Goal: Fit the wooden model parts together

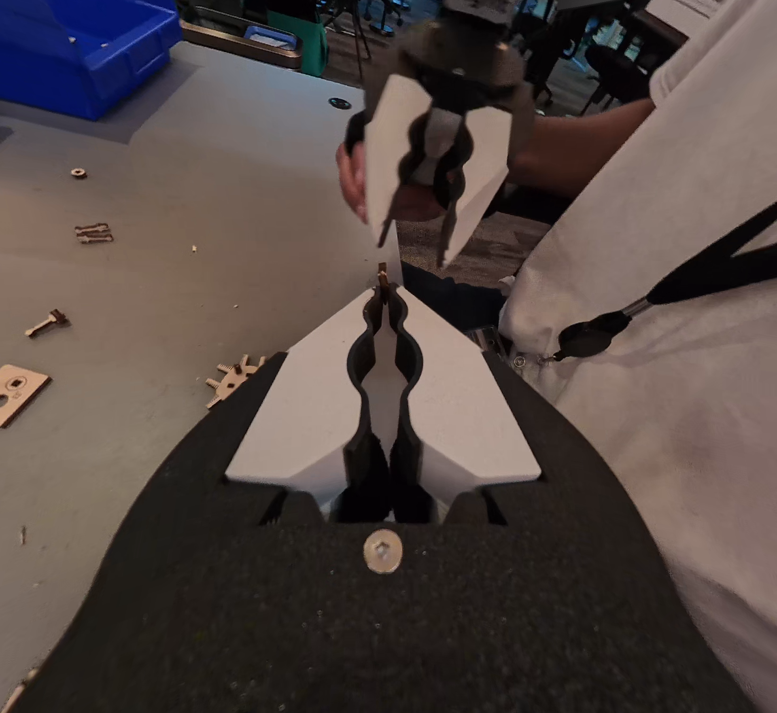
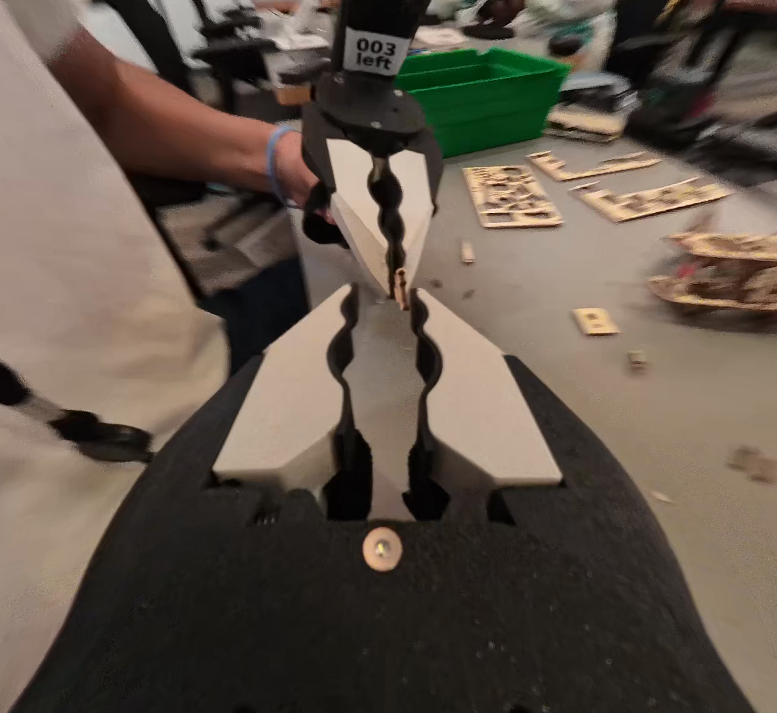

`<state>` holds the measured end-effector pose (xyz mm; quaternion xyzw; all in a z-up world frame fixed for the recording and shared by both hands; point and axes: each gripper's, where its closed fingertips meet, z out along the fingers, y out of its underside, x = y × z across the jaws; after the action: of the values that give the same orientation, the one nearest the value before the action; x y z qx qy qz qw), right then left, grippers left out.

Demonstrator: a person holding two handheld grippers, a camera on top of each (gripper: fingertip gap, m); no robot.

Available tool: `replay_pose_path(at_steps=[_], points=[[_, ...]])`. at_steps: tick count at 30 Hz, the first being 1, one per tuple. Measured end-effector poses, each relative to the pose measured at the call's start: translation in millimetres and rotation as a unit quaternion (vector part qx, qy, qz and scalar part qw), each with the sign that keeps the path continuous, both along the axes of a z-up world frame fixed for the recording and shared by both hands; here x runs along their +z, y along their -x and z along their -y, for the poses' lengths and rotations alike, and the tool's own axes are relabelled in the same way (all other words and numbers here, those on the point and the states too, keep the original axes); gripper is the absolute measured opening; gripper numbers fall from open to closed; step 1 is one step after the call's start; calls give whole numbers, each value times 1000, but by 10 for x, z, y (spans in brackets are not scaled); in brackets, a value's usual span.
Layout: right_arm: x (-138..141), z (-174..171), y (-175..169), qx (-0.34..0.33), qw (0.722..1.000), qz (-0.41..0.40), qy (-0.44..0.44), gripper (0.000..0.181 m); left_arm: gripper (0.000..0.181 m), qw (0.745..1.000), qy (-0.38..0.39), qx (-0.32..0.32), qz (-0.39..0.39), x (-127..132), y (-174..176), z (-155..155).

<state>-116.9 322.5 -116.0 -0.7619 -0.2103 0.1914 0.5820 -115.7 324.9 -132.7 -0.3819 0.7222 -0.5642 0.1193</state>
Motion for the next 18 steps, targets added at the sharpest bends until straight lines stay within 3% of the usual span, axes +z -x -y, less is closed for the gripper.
replay_pose_path(at_steps=[2, 7, 18], points=[[-47, -16, 58, 31, 997, -52, 44, 33, 0, 1000, -5, -20, 12, 20, 46, 75], [-56, 2, 125, 58, 995, -66, 46, 11, 0, 999, -3, -34, 20, 50, 80, 143], [-3, 75, 208, 101, 985, -126, 60, 5, 0, 997, -8, -69, 33, 73, 168, 225]])
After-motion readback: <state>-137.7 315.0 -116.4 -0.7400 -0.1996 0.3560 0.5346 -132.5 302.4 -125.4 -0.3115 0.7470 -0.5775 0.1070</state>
